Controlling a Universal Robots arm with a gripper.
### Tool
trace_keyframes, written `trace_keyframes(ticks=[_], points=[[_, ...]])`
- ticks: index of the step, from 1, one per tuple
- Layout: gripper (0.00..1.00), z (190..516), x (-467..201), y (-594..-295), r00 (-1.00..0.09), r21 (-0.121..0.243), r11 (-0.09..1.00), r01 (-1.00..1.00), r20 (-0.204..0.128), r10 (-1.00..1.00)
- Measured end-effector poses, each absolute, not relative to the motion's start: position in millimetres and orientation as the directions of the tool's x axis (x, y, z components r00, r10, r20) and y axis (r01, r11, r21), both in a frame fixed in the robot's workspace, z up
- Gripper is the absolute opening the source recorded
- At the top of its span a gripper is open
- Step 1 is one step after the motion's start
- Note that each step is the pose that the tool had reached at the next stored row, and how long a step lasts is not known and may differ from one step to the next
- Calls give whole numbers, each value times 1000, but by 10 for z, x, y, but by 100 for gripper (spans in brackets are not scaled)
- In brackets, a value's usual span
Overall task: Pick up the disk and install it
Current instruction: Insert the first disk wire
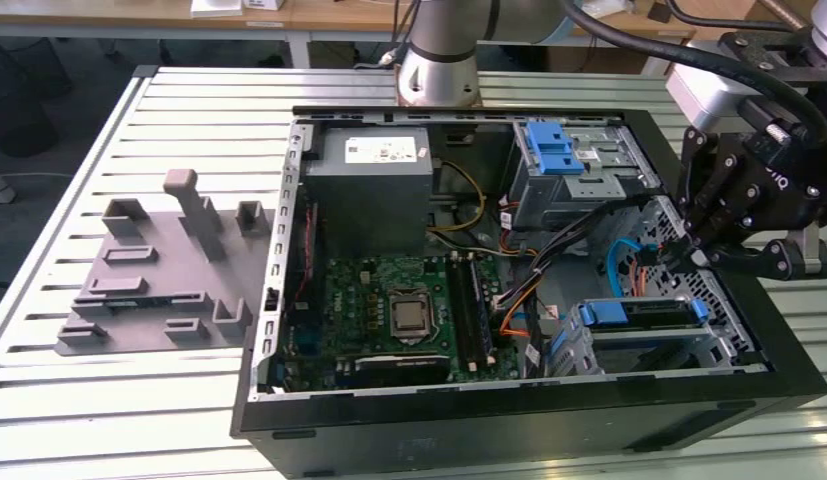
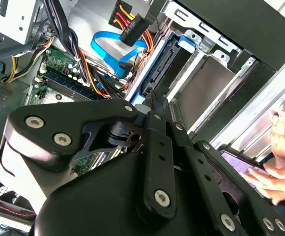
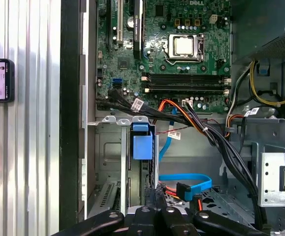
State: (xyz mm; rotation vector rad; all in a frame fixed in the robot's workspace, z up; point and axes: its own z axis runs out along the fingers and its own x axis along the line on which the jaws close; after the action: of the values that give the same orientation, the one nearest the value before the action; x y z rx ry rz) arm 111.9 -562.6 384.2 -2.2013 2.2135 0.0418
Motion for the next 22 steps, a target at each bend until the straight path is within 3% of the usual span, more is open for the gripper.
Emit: trace_keyframes(ticks=[22], points=[[11,3834,1177,-5571,-6,5,5,-1000,-33,-999]])
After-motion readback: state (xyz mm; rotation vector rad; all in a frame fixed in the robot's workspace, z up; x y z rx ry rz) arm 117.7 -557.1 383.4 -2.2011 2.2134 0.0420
